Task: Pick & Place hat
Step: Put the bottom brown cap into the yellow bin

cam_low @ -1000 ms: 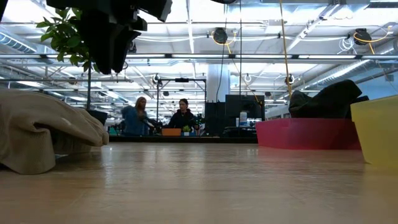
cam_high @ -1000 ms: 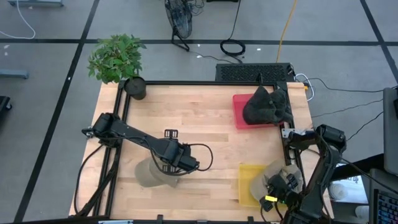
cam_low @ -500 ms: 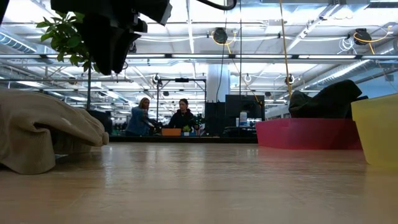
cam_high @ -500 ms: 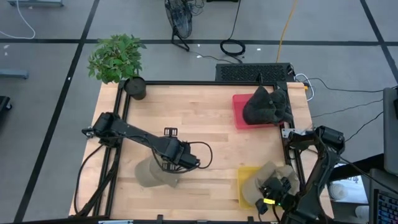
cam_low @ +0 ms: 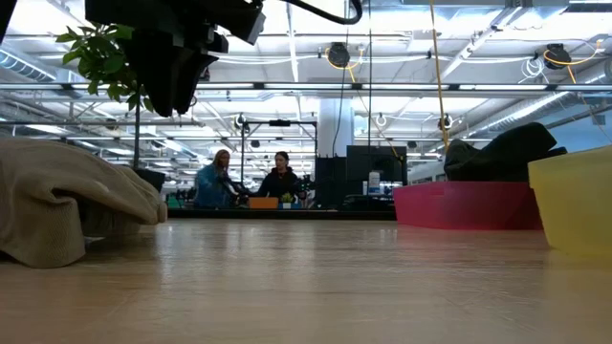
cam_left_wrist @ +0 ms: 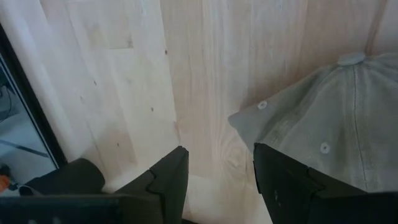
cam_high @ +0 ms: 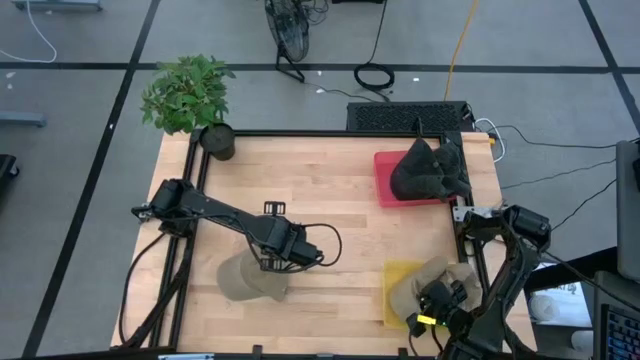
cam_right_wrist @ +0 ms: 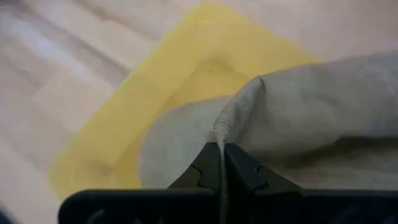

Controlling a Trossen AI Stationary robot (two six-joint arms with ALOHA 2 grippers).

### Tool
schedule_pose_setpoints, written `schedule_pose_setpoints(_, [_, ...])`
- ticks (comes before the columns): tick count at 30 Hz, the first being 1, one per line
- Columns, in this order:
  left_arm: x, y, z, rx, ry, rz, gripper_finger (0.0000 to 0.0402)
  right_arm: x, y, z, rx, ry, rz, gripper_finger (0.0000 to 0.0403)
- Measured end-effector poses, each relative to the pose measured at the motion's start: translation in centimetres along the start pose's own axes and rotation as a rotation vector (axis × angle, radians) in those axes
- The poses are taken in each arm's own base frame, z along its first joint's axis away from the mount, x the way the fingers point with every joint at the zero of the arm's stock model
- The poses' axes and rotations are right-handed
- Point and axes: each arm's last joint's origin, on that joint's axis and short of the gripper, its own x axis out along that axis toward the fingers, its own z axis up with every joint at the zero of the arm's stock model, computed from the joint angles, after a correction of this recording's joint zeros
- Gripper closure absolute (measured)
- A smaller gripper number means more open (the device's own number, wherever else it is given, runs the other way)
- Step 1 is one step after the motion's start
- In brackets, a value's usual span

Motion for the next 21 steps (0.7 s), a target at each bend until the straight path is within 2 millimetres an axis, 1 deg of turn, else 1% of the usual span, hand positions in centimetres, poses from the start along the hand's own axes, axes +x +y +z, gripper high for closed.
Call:
schedule_pose_setpoints(2, [0.0, 0.0, 0.0, 0.001, 0.000, 0.000, 0.0218, -0.1, -0.4, 0.3, -0.029, -0.022, -0.036, 0.0403])
schedule_pose_setpoints(6, [0.0, 0.0, 0.0, 0.003, 0.002, -0.007, 0.0218, -0.7, -1.4, 0.3, -0.138, -0.057, -0.073, 0.0403])
schedule_pose_setpoints(9, [0.0, 0.0, 0.0, 0.003, 0.002, -0.007, 0.0218, -1.2, -2.2, 0.2, -0.191, -0.045, -0.116, 0.0403])
schedule_pose_setpoints(13, [0.0, 0.1, 0.0, 0.000, 0.001, -0.003, 0.0218, -1.8, -2.7, 0.1, -0.206, -0.037, -0.111, 0.0403])
schedule_pose_setpoints(21, [0.2, 0.8, 0.2, -0.023, 0.008, -0.005, 0.0218, -1.8, -2.7, 0.1, -0.204, -0.036, -0.110, 0.0403])
